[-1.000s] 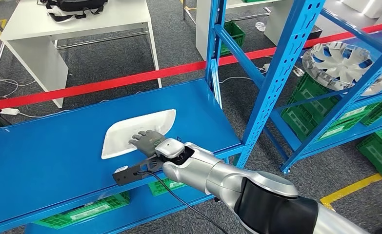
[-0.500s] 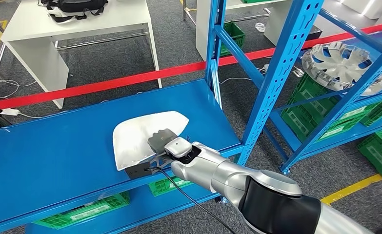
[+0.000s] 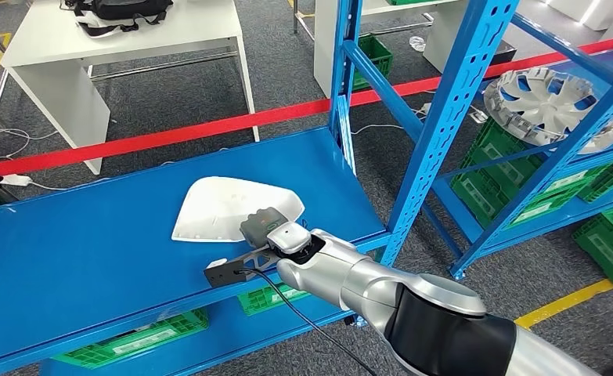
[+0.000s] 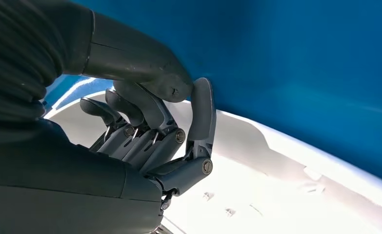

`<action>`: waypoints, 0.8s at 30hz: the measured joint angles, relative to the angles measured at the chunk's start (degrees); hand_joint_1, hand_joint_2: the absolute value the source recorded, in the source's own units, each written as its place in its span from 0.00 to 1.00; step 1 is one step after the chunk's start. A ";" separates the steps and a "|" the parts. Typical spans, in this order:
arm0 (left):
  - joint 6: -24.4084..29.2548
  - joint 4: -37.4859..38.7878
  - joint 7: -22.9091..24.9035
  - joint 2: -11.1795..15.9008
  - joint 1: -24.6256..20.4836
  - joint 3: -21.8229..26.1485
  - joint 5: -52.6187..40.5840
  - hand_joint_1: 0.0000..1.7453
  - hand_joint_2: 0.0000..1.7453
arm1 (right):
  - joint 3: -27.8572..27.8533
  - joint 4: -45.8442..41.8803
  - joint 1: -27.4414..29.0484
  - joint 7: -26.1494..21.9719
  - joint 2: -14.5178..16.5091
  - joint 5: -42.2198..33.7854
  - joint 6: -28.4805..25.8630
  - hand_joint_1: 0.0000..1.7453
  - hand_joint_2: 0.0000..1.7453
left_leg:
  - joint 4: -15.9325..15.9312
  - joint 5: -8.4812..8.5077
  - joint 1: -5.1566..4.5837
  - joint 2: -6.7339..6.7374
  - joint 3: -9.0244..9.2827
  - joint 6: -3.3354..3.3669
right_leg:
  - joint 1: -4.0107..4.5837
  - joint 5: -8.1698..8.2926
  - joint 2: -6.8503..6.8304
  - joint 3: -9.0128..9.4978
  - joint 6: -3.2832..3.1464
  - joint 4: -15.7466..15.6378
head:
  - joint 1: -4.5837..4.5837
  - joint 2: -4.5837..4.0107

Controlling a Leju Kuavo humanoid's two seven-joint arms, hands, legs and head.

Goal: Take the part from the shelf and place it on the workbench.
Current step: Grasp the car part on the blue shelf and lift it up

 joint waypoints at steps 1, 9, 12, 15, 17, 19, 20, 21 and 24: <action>0.00 0.00 0.01 0.00 0.00 0.00 -0.01 0.00 0.00 | 0.00 0.00 0.00 -0.01 -0.03 -0.01 -0.03 0.35 1.00 | 0.00 0.00 0.00 0.00 0.00 0.00 | 0.00 0.00 0.00 0.00 0.00 0.00 | 0.00 0.00; 0.00 0.00 -0.21 0.00 0.20 0.34 -0.03 0.00 0.00 | 0.00 -3.32 0.00 -1.87 -0.70 -0.07 -4.34 0.00 1.00 | 0.00 0.00 -0.01 0.01 -0.01 0.00 | 0.01 0.01 0.03 0.03 0.00 0.01 | 0.01 0.00; 0.00 0.00 -1.01 -0.01 0.69 1.01 -0.18 0.00 0.00 | -0.23 -15.85 -0.18 -0.04 -3.26 -0.61 -5.70 0.00 1.00 | 0.00 0.00 -0.01 0.03 -0.02 0.00 | 0.00 0.01 0.05 -0.01 0.00 0.01 | 0.00 0.00; 0.00 0.00 -1.63 -0.11 1.03 1.66 -0.69 0.00 0.00 | -1.58 -31.13 -1.14 2.80 -5.97 -0.64 -4.24 0.00 1.00 | 0.00 -0.01 -0.01 0.03 -0.03 -0.01 | -0.02 -0.01 0.05 -0.06 -0.01 0.00 | 0.01 0.00; 0.00 0.00 -1.72 -0.19 1.03 1.99 -0.99 0.00 0.00 | -2.79 -39.26 -2.01 3.75 -7.21 -0.68 -3.25 0.00 1.00 | -0.01 -0.03 -0.01 0.03 -0.04 -0.02 | -0.01 -0.03 0.04 -0.05 -0.02 0.00 | 0.01 0.00; 0.00 -0.01 -1.72 -0.27 1.00 2.24 -1.15 0.00 0.00 | -3.70 -45.27 -2.58 4.02 -8.17 -0.67 -2.86 0.00 1.00 | -0.01 -0.04 0.00 0.03 -0.03 -0.03 | -0.01 -0.04 0.04 -0.05 -0.02 0.00 | 0.01 0.00; 0.00 -0.01 -1.74 -0.32 0.99 2.34 -1.17 0.00 0.00 | -4.02 -47.54 -2.70 3.93 -8.60 -0.63 -2.84 0.00 1.00 | -0.02 -0.04 0.00 0.03 -0.03 -0.03 | -0.01 -0.04 0.04 -0.05 -0.02 0.00 | 0.02 0.00; 0.00 -0.02 -1.80 -0.37 0.99 2.46 -1.17 0.00 0.00 | -4.27 -49.49 -2.77 3.73 -8.97 -0.60 -2.83 0.00 1.00 | -0.02 -0.04 0.00 0.03 -0.03 -0.03 | 0.00 -0.04 0.04 -0.05 -0.02 0.00 | 0.01 0.00; 0.00 -0.09 -2.00 -0.60 0.95 2.88 -1.18 0.00 0.00 | -4.76 -53.52 -3.02 3.27 -9.70 -0.74 -2.03 0.00 1.00 | -0.02 -0.04 0.00 0.04 -0.01 -0.03 | -0.01 -0.04 0.04 -0.04 -0.03 0.00 | 0.01 0.00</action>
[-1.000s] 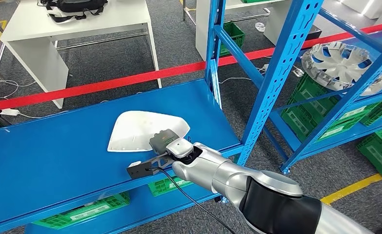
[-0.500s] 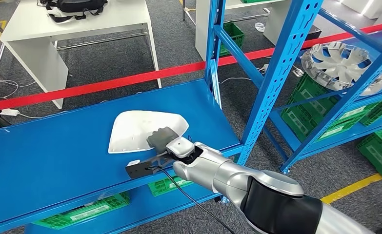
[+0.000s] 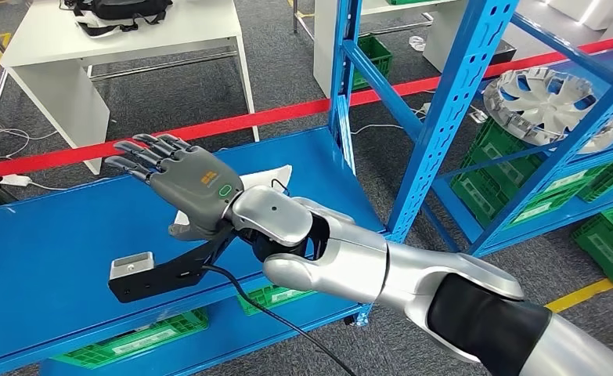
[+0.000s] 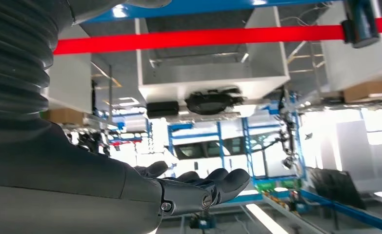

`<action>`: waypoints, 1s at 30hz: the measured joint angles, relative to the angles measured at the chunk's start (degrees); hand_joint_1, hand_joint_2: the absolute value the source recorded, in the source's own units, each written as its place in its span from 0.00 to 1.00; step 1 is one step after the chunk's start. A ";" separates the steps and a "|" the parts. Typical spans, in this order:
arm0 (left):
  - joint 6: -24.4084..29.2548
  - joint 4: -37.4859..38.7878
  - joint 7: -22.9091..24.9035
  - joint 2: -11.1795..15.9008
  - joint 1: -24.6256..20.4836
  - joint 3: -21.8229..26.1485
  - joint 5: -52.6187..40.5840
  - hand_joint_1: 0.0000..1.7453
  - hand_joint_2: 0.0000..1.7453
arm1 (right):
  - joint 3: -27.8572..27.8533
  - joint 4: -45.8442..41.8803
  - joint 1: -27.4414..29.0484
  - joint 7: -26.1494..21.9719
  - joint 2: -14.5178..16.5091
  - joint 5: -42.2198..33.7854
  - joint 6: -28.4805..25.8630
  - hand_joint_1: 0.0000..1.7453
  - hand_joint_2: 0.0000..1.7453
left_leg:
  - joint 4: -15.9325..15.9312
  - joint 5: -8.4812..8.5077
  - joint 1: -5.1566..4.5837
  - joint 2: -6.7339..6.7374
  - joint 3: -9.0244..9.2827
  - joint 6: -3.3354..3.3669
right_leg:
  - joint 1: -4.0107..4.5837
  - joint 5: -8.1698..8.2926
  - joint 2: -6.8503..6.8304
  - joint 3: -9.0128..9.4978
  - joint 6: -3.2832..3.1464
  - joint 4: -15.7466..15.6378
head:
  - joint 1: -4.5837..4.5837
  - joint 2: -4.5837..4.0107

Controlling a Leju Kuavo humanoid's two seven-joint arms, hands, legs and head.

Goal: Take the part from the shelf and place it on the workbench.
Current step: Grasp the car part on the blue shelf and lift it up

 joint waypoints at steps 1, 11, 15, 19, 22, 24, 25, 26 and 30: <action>0.00 -0.05 -0.01 -0.09 -0.02 0.08 -0.02 0.00 0.00 | -0.11 -0.88 -0.06 -0.02 -0.12 -0.13 0.40 0.00 1.00 | 0.00 0.00 0.00 0.00 0.01 0.00 | 0.00 0.00 0.00 0.01 0.00 0.00 | 0.00 0.00; 0.00 -0.28 1.12 -0.75 -0.38 0.43 -1.10 0.00 0.00 | -0.37 -0.37 -0.11 0.72 -0.42 -1.10 3.25 0.00 0.75 | 0.00 0.01 -0.01 -0.03 0.01 0.00 | 0.00 0.01 -0.02 0.05 0.01 0.00 | 0.00 0.00; 0.00 -0.28 2.17 -0.80 -0.60 0.72 -1.81 0.00 0.00 | -0.37 7.20 -0.10 -0.56 0.26 -2.34 3.20 0.00 0.00 | 0.00 0.01 0.00 -0.06 0.02 0.00 | 0.02 0.01 -0.06 0.07 0.01 0.00 | -0.01 0.00; 0.00 -0.32 2.17 -0.84 -0.94 0.99 -2.94 0.00 0.00 | -0.37 20.00 -0.14 -3.83 2.10 -2.79 2.55 0.00 1.00 | 0.00 0.03 0.00 -0.09 0.03 0.00 | 0.02 0.01 -0.13 0.11 0.01 0.00 | 0.00 0.00; 0.00 -0.34 2.49 -0.88 -1.14 1.27 -3.58 0.00 0.00 | -0.30 30.08 -0.16 -5.97 3.91 -2.79 2.04 0.00 1.00 | 0.00 0.03 0.00 -0.13 0.03 -0.01 | 0.02 0.01 -0.18 0.12 0.00 0.00 | 0.01 0.00; 0.00 -0.36 2.68 -0.90 -1.23 1.48 -3.86 0.00 0.00 | -0.25 35.54 -0.16 -6.86 5.00 -2.79 1.61 0.00 1.00 | 0.01 0.03 -0.01 -0.14 0.02 -0.01 | 0.01 0.01 -0.18 0.12 0.00 0.00 | 0.01 0.00; 0.00 -0.37 2.69 -0.90 -1.26 1.58 -3.97 0.00 0.00 | -0.24 37.52 -0.16 -7.04 5.45 -2.79 1.50 0.00 1.00 | 0.01 0.03 -0.01 -0.14 0.02 -0.01 | 0.01 0.01 -0.17 0.11 0.00 0.00 | 0.01 0.00; 0.00 -0.37 2.69 -0.91 -1.29 1.67 -4.02 0.00 0.00 | -0.24 39.15 -0.17 -7.16 5.85 -2.79 1.43 0.00 1.00 | 0.01 0.03 -0.01 -0.14 0.02 -0.01 | 0.00 0.01 -0.17 0.11 0.00 0.00 | 0.00 0.00; 0.00 -0.39 2.63 -0.92 -1.31 1.88 -4.08 0.00 0.00 | -0.20 43.69 -0.15 -7.21 6.94 -2.78 1.36 0.00 1.00 | 0.00 0.02 -0.01 -0.13 0.02 0.00 | 0.01 0.01 -0.17 0.08 0.00 0.00 | -0.01 0.01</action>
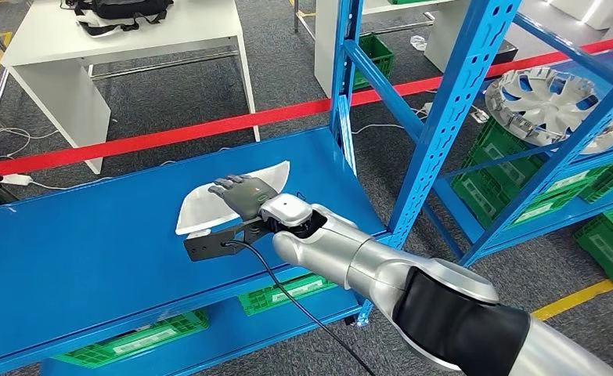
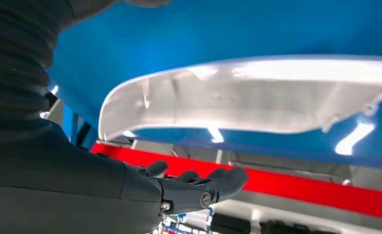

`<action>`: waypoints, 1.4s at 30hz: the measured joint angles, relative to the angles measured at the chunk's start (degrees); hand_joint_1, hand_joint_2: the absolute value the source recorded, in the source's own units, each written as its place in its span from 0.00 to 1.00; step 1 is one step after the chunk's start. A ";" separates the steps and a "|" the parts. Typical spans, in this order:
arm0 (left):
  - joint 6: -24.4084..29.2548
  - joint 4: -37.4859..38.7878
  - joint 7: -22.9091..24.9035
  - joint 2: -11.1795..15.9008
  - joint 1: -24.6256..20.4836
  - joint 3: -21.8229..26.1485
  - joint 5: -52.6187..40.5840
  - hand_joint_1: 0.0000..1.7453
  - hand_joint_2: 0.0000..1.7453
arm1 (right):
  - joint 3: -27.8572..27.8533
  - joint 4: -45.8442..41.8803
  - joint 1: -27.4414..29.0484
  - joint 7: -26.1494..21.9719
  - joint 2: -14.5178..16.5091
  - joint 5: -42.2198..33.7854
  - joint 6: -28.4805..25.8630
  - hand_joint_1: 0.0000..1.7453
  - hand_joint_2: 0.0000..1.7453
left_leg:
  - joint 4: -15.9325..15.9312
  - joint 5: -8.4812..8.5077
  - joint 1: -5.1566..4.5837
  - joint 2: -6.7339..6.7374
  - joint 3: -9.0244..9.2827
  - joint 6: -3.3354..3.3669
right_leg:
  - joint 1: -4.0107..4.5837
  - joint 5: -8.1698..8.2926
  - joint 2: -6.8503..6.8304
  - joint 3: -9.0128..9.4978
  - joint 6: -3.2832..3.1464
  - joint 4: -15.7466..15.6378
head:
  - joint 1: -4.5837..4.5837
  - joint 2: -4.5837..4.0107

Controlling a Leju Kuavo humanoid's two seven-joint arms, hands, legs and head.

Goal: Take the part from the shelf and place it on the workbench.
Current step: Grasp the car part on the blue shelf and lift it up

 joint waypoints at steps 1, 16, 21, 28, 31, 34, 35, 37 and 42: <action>0.00 -0.01 -0.05 0.00 0.00 0.03 -0.01 0.00 0.00 | 0.02 0.72 0.02 0.00 0.16 0.02 -0.04 0.00 1.00 | 0.00 0.00 0.00 0.00 0.00 0.00 | 0.00 0.00 0.00 0.00 0.00 0.00 | 0.01 0.00; 0.00 -0.09 -0.49 -0.26 -0.13 1.09 -0.39 0.00 0.00 | 1.22 2.43 0.08 -0.87 3.18 1.31 -0.29 0.00 1.00 | 0.05 -0.06 -0.12 0.04 -0.01 0.09 | -0.13 0.01 0.05 -0.01 0.06 -0.03 | 0.00 -0.01; 0.00 -0.09 -0.37 -0.30 -0.31 1.47 -0.65 0.00 0.00 | 1.88 2.41 0.16 -1.05 4.41 1.43 -0.13 0.00 1.00 | 0.27 -0.46 -0.43 0.04 -0.03 0.66 | -0.47 -0.21 0.03 0.09 0.50 -0.10 | 0.00 -0.01; 0.00 -0.11 -0.33 -0.36 -0.38 1.76 -0.68 0.00 0.00 | 2.23 2.18 0.32 -1.03 4.99 1.54 -0.15 0.00 1.00 | -0.44 -0.64 -0.17 0.12 0.75 1.59 | -0.39 0.18 0.03 0.48 1.32 0.55 | -0.07 -0.01; 0.00 -0.11 -0.33 -0.36 -0.38 1.76 -0.68 0.00 0.00 | 2.23 2.18 0.32 -1.03 4.99 1.54 -0.15 0.00 1.00 | -0.48 -0.63 -0.14 0.11 0.78 1.61 | -0.41 0.13 0.03 0.45 1.31 0.58 | -0.07 -0.01; 0.00 -0.14 -0.31 -0.45 -0.40 1.82 -0.68 0.00 0.00 | 2.49 2.18 0.55 -1.04 5.02 1.56 -0.12 0.00 1.00 | -0.30 -1.18 0.25 0.16 1.12 1.50 | -0.81 -1.71 -0.20 -4.42 1.87 7.19 | 0.40 -0.01; 0.00 -0.15 -0.30 -0.48 -0.40 1.86 -0.70 0.00 0.00 | 2.63 2.17 0.67 -1.04 5.02 1.58 -0.12 0.00 1.00 | -0.03 -1.54 0.41 0.16 1.28 1.19 | -0.88 -1.32 -0.30 -5.70 1.97 7.69 | 0.56 -0.01; 0.00 -0.16 -0.31 -0.52 -0.40 1.89 -0.83 0.00 0.00 | 2.84 2.16 0.77 -1.04 5.03 1.67 -0.08 0.00 1.00 | 0.45 -2.14 0.56 0.13 1.39 0.11 | -0.70 0.84 -0.40 -4.71 1.39 2.55 | 0.68 -0.01; 0.00 -0.22 -0.28 -0.65 -0.52 1.92 -1.23 0.00 0.00 | 2.97 2.02 0.80 -1.04 5.46 1.71 0.02 0.00 1.00 | 3.00 -2.98 0.69 0.41 1.02 -1.72 | -0.61 1.60 -0.38 -3.18 -1.20 1.60 | 0.40 0.00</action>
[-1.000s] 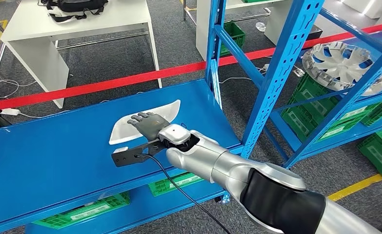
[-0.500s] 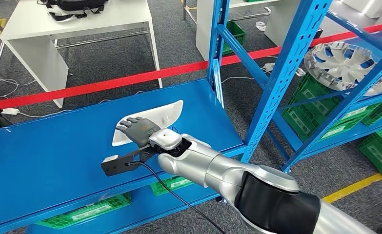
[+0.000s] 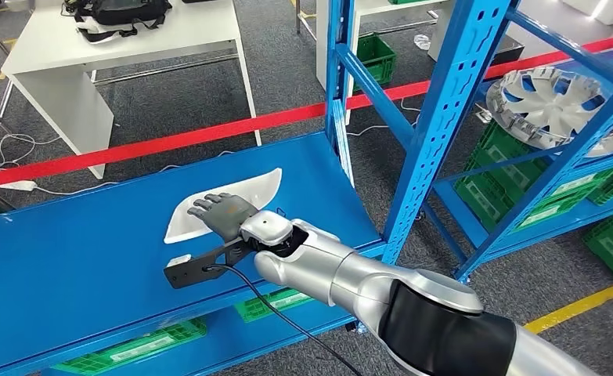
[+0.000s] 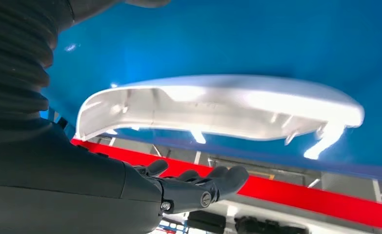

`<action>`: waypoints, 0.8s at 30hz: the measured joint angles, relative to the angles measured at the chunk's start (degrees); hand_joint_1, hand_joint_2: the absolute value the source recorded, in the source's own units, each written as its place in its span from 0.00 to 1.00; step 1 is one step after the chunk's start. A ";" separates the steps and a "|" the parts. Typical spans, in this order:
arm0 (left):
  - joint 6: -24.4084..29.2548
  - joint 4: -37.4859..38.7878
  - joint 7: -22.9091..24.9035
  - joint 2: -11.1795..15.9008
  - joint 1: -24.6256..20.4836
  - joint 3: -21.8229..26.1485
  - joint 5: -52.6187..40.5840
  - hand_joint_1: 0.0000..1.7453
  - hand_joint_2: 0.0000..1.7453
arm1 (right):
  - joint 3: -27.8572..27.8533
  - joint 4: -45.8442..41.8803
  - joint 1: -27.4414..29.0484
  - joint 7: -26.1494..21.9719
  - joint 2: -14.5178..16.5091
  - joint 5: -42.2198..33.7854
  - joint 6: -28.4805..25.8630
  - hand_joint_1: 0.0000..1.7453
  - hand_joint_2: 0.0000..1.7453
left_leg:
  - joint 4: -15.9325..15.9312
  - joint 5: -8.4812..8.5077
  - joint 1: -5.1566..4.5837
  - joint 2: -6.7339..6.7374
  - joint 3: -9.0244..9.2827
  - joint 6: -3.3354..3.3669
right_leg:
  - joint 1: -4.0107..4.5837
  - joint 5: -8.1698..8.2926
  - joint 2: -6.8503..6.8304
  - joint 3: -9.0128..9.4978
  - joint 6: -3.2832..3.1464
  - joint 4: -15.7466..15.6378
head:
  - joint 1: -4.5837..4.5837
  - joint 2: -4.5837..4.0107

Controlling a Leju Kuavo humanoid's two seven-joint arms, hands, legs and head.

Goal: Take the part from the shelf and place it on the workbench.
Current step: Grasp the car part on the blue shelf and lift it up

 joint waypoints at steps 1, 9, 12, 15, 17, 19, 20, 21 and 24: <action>0.00 -0.02 0.05 -0.01 -0.07 0.01 -0.03 0.00 0.00 | 0.01 -0.04 -0.01 0.01 0.17 0.00 0.02 0.00 1.00 | 2.34 -1.07 0.03 0.08 -1.27 -0.11 | -0.02 -0.07 -0.01 0.57 -0.28 -0.06 | -0.17 -0.01; 0.00 -0.01 0.34 -0.14 -0.12 0.01 -0.68 0.00 0.00 | 0.06 -0.06 0.77 0.13 0.68 -0.33 0.49 0.00 1.00 | 1.20 3.42 -0.36 0.13 -5.61 0.72 | 0.36 -3.00 0.38 4.00 -0.31 -0.04 | -0.66 -0.01; 0.00 0.02 0.21 -0.16 -0.16 0.14 -0.73 0.00 0.00 | 0.24 -0.06 0.93 -0.08 0.72 -0.61 0.74 0.00 1.00 | -1.75 4.13 -0.92 0.15 -4.36 1.22 | 0.44 -4.07 0.49 4.31 0.71 -0.25 | -0.80 -0.01; 0.00 -0.09 -0.13 -0.20 -0.20 0.39 -0.91 0.00 0.00 | 0.40 -0.06 0.76 -0.15 0.73 -0.92 0.92 0.00 1.00 | -2.19 4.11 -0.52 0.08 -3.71 2.07 | 0.46 -5.45 0.35 4.01 1.79 0.84 | -0.54 -0.01; 0.00 -0.14 -0.26 -0.22 -0.38 0.42 -1.01 0.00 0.00 | 0.43 -0.05 0.60 -0.16 0.66 -1.16 1.11 0.00 1.00 | -2.48 3.73 -0.35 0.12 -3.26 2.64 | 0.38 -7.82 0.22 0.94 2.42 6.38 | -0.32 -0.01; 0.00 -0.13 -0.26 -0.27 -0.44 0.43 -1.04 0.00 0.00 | 0.47 -0.01 0.93 -0.15 0.41 -1.36 1.44 0.00 1.00 | -2.48 3.33 -0.34 0.13 -2.98 2.93 | 0.24 -9.86 0.18 -4.03 2.74 13.69 | -0.19 -0.01; 0.00 -0.12 -0.26 -0.31 -0.40 0.43 -1.05 0.00 0.00 | 0.51 0.04 1.20 -0.16 0.24 -1.45 1.59 0.00 1.00 | -2.44 3.14 -0.33 0.11 -2.80 2.95 | 0.17 -9.52 0.17 -5.80 2.82 15.51 | -0.17 -0.01; 0.00 -0.11 -0.26 -0.34 -0.37 0.45 -1.05 0.00 0.00 | 0.56 0.09 1.40 -0.18 0.11 -1.58 1.70 0.00 1.00 | -2.39 2.96 -0.31 0.07 -2.59 2.90 | 0.11 -8.01 0.16 -6.50 2.85 15.16 | -0.15 -0.01; 0.00 -0.12 -0.35 -0.39 -0.39 0.58 -1.10 0.00 0.00 | 0.69 0.20 1.55 -0.46 -0.02 -2.00 1.92 0.25 1.00 | -2.13 2.41 -0.32 -0.06 -1.90 2.37 | 0.05 -0.99 0.05 -3.48 2.62 5.15 | -0.09 -0.01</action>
